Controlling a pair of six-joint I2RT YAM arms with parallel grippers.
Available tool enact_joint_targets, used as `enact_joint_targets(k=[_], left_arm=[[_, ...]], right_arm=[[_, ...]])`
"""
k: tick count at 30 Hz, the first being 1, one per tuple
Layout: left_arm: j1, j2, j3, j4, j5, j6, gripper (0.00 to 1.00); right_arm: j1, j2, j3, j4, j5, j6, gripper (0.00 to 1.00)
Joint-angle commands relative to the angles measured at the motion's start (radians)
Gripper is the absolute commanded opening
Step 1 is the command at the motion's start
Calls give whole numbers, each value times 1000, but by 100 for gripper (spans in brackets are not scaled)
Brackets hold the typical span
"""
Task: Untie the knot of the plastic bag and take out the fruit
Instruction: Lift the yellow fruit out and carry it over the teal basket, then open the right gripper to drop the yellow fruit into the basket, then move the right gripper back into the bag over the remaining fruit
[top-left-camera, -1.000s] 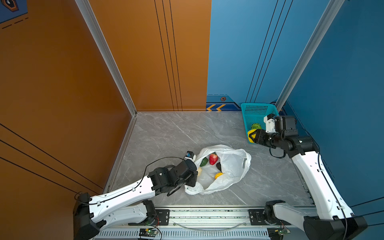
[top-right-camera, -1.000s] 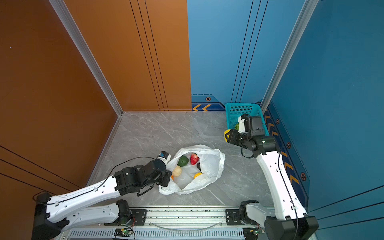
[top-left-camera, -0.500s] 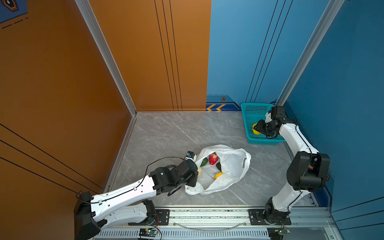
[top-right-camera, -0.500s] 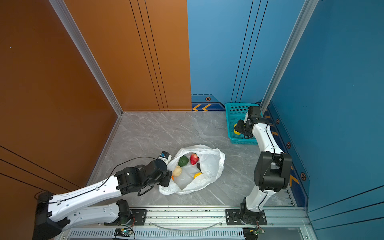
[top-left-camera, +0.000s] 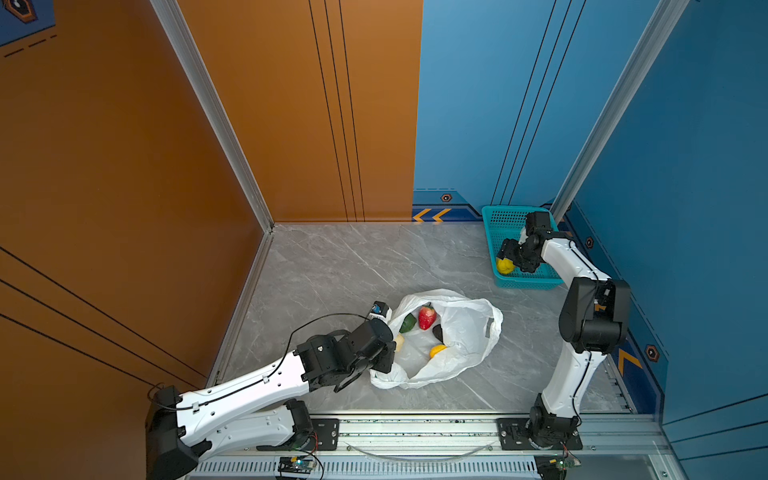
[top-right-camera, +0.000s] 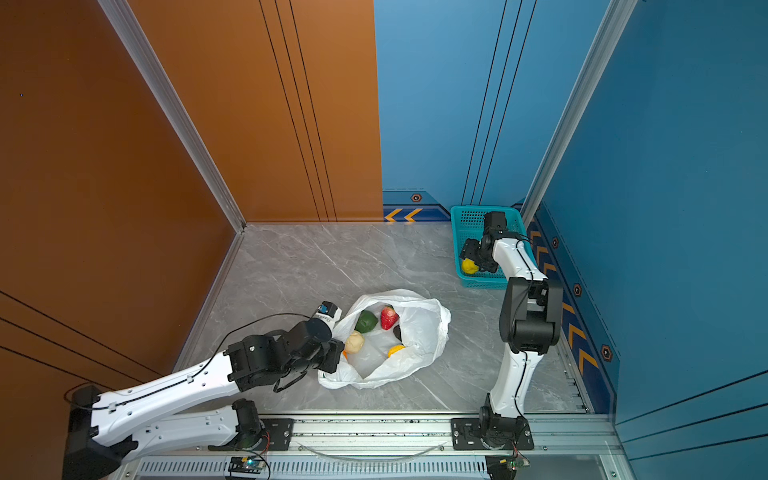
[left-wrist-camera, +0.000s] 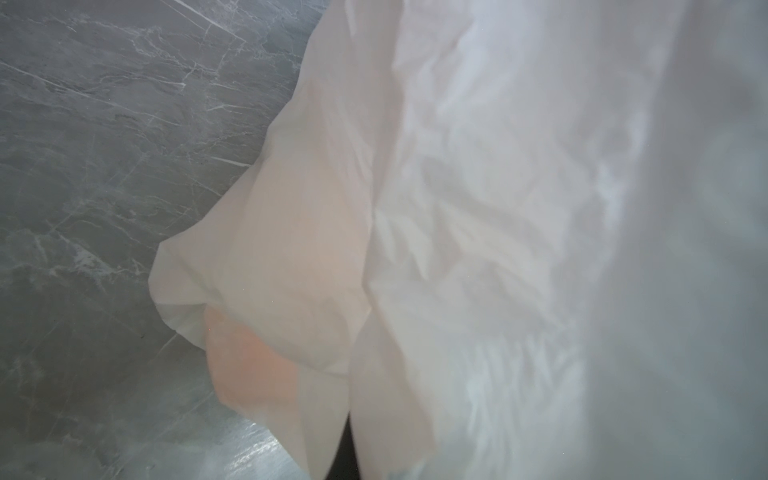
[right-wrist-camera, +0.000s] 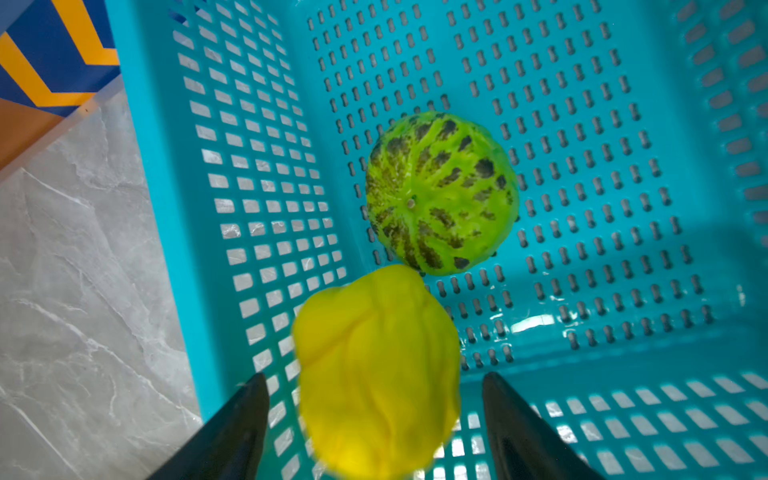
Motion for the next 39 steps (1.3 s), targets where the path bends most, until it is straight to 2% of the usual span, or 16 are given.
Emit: enact_joint_targets(k=[1, 6, 10, 14, 18, 20, 25, 29, 39], left_arm=[[-4, -6, 7, -4, -19, -11, 0], [-5, -6, 7, -4, -19, -10, 0], [-8, -12, 3, -4, -20, -7, 0], [-11, -15, 2, -4, -20, -7, 0], [-13, -14, 7, -4, -23, -2, 0], [-13, -11, 10, -4, -22, 1, 0], [-15, -3, 13, -3, -20, 1, 0], [-16, -5, 15, -2, -21, 1, 0], [-18, -5, 28, -3, -25, -8, 0]], right_arm=[[29, -51, 27, -24, 66, -15, 92], [42, -88, 38, -51, 75, -30, 100], [72, -140, 26, -83, 91, -74, 100], [105, -218, 6, -132, 39, -78, 100], [175, -320, -35, -185, -62, -68, 100], [244, -400, -64, -204, -62, -41, 100], [432, -565, -62, -302, 52, 6, 100], [557, -661, -55, -371, 62, 58, 100], [968, -766, -163, -444, 160, 200, 97]])
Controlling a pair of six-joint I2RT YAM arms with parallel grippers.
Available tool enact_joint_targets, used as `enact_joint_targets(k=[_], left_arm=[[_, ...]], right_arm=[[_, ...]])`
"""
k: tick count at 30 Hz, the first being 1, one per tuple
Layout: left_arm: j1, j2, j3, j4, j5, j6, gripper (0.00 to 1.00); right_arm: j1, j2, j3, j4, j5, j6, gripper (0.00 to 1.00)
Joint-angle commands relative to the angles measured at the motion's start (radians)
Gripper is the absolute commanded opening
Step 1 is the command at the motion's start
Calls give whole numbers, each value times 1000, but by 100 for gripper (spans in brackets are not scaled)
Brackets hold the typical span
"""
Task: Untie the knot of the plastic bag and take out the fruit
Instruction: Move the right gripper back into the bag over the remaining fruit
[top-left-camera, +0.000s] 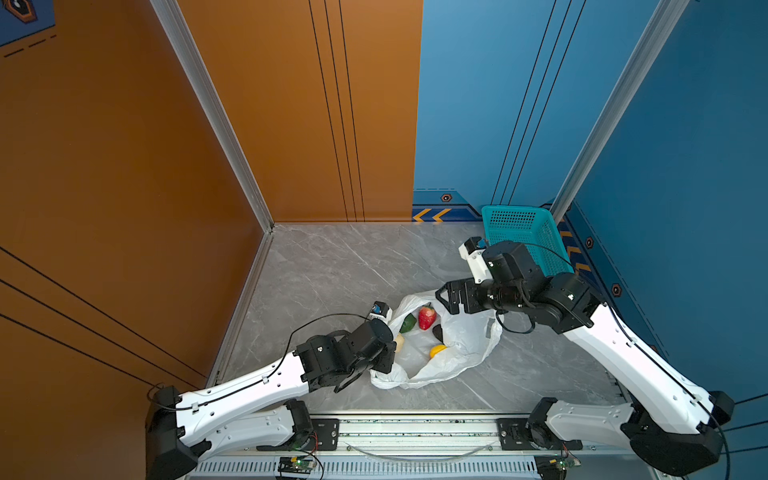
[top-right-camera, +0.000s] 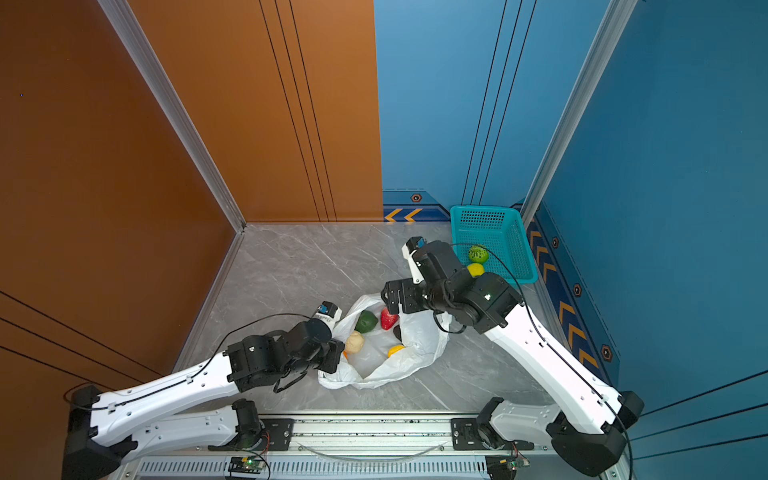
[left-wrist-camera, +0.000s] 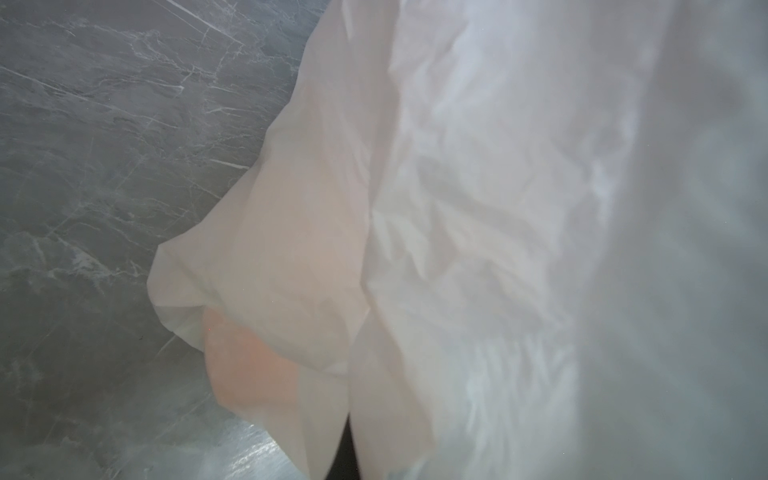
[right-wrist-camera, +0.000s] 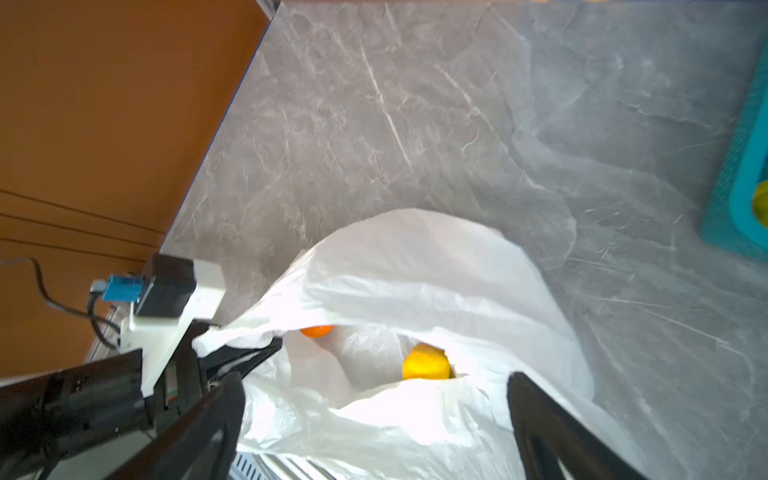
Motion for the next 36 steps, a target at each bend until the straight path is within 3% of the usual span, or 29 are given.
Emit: enact_joint_targets(k=[1, 5, 13, 18, 29, 36], left_arm=[[-9, -4, 28, -5, -22, -8, 0], [-9, 0, 32, -4, -24, -7, 0], [-10, 1, 38, -3, -21, 1, 0], [-10, -1, 31, -2, -13, -2, 0], [-12, 4, 28, 5, 2, -4, 0], [-13, -5, 19, 5, 2, -7, 0]], right_arm=[[96, -21, -54, -59, 77, 88, 97], [208, -18, -144, -14, 125, 127, 96], [270, 51, -357, 160, 135, 126, 88], [268, 107, -450, 264, 137, 132, 86], [200, 240, -480, 426, 72, 103, 85], [171, 301, -492, 378, 65, 102, 84]])
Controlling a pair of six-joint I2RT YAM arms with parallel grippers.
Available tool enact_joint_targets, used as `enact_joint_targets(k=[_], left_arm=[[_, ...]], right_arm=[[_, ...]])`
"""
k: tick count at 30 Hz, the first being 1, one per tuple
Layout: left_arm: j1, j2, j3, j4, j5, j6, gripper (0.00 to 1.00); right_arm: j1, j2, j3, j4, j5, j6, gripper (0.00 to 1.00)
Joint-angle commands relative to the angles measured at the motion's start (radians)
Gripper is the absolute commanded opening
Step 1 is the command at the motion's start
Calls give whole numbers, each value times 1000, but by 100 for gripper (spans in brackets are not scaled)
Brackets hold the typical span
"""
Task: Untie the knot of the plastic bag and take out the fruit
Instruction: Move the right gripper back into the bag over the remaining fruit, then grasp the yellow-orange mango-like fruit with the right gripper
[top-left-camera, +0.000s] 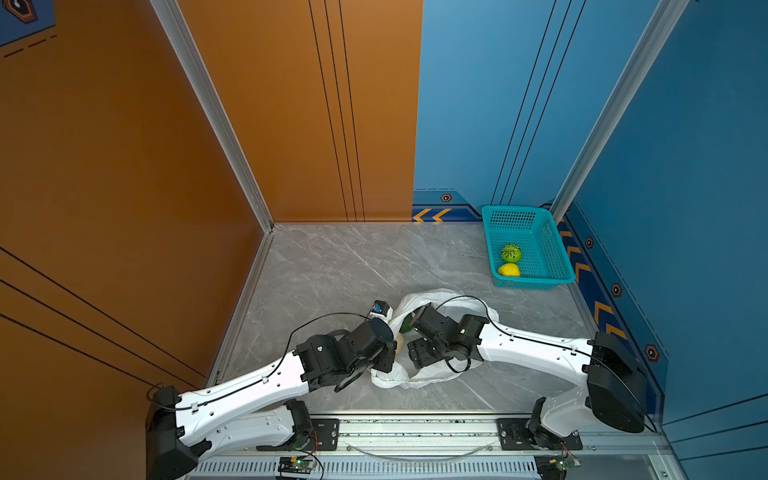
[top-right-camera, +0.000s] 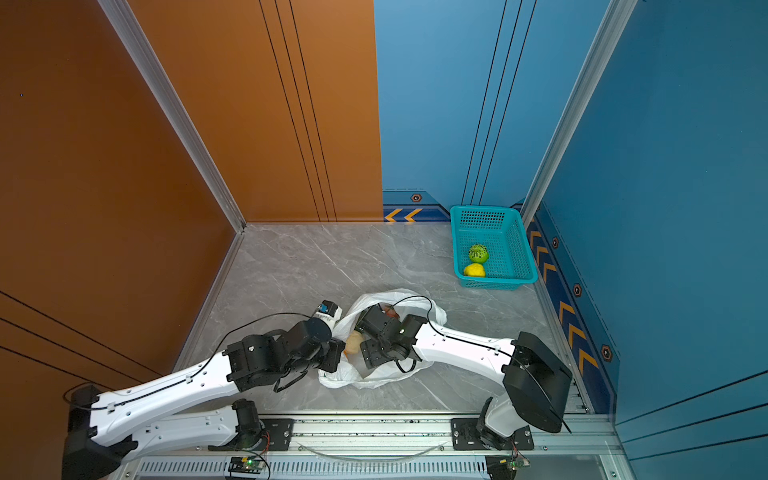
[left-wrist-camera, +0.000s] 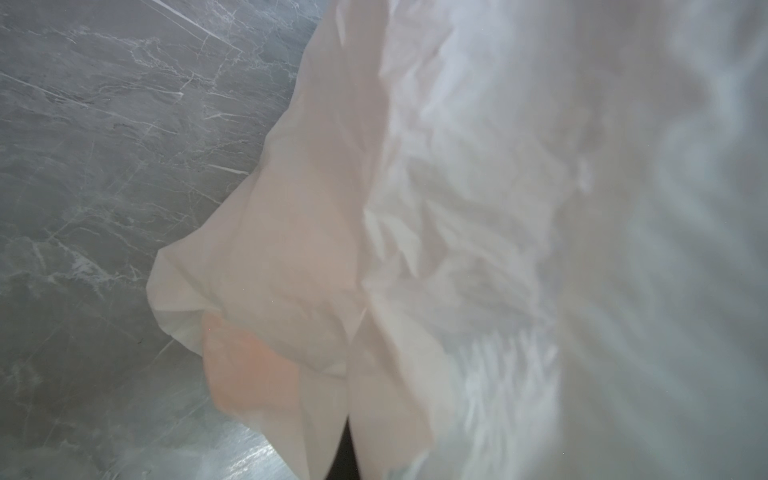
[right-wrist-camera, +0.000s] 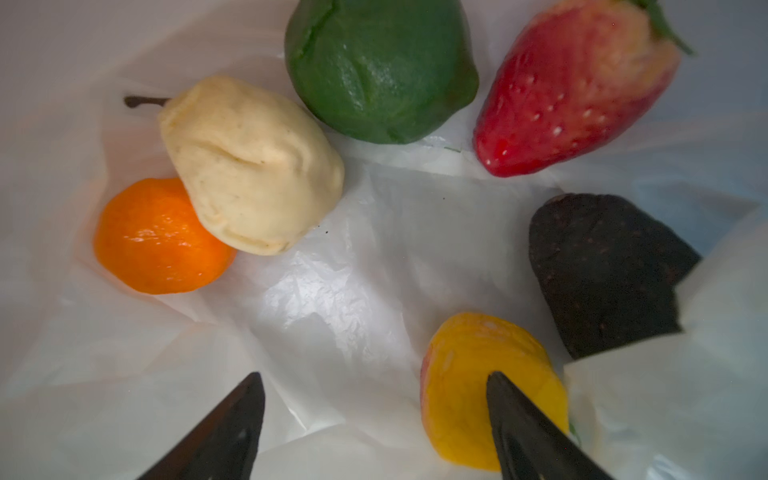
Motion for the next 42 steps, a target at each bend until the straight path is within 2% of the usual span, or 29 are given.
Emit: enact_joint_targets(k=[1, 9, 14, 23, 31, 36, 39, 42], left_arm=[[-13, -10, 6, 4, 4, -10, 0], [-12, -21, -13, 4, 11, -25, 0], [-13, -7, -15, 6, 24, -28, 0], [-20, 10, -9, 6, 46, -19, 0], [-27, 18, -5, 6, 46, -19, 0], [-30, 19, -6, 6, 51, -18, 0], [-32, 19, -8, 5, 52, -16, 0], [-34, 18, -9, 6, 49, -16, 0]], right_arm=[[-3, -16, -20, -52, 1, 5, 84], [28, -110, -77, -205, 13, 72, 84], [44, -149, -123, -242, 4, 120, 84], [46, -114, -166, -225, -59, 164, 87], [72, 2, -162, -119, -142, 173, 88], [68, 41, -120, -95, -135, 166, 80], [65, 42, -85, -95, -108, 158, 65], [64, 27, -52, -95, -59, 146, 58]])
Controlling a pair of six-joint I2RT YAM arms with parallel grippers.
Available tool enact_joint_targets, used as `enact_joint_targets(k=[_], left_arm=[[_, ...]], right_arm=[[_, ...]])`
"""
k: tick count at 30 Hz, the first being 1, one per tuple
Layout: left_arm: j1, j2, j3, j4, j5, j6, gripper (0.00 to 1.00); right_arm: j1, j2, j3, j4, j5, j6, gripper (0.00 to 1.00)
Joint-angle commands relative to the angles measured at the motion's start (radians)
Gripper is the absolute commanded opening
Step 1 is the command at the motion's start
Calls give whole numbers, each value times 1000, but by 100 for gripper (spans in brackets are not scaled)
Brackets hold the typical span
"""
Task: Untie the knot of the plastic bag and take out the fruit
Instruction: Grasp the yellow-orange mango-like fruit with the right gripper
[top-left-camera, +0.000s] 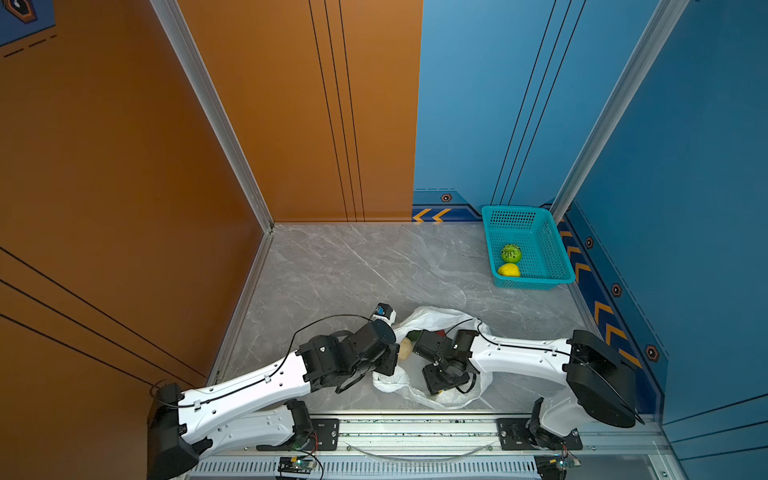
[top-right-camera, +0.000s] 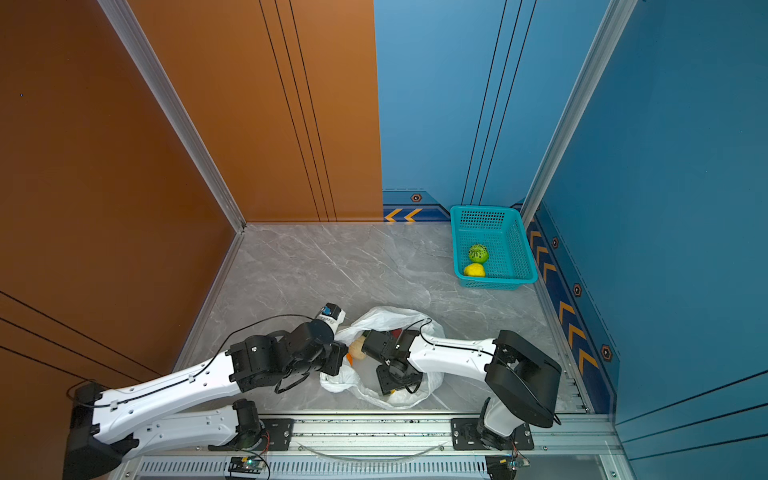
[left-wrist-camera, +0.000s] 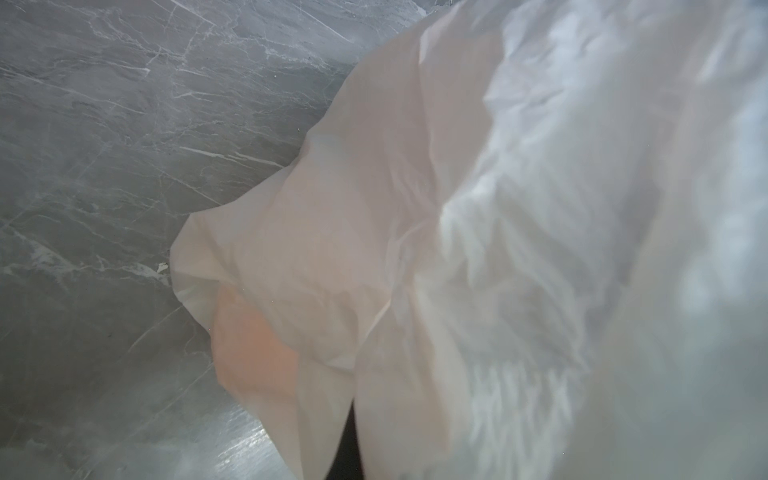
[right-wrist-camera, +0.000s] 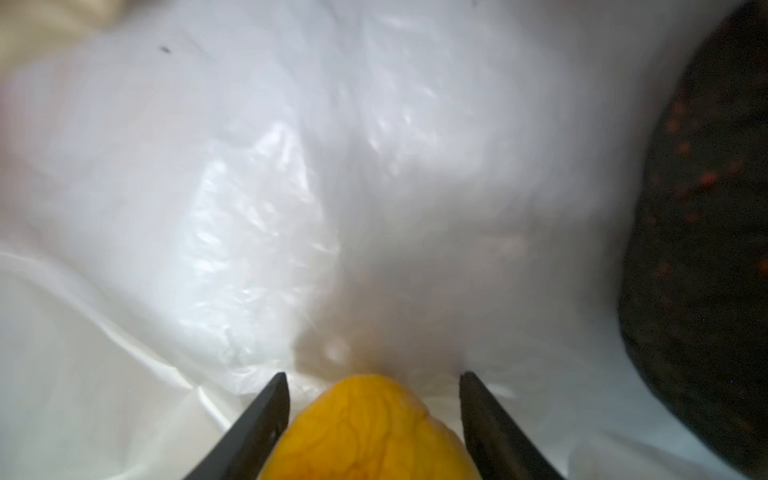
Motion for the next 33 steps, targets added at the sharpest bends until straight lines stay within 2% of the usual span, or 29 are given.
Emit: enact_joint_targets(k=[1, 7, 11, 18, 27, 33], left_arm=[[-17, 4, -9, 4, 10, 1, 0], [-19, 11, -6, 4, 11, 6, 0], [-22, 12, -4, 3, 11, 9, 0], [-21, 19, 6, 4, -1, 11, 0], [-13, 20, 13, 7, -20, 6, 0], [-3, 29, 18, 11, -18, 6, 0]], right_arm=[[-2, -20, 53, 14, 82, -7, 56], [-28, -68, 90, 19, 176, -17, 49], [-48, -105, 82, 37, 175, -14, 43], [-34, -181, 95, 25, 125, -15, 42], [58, -311, 181, -133, 130, -8, 43], [59, -363, 257, -199, 118, -38, 43]])
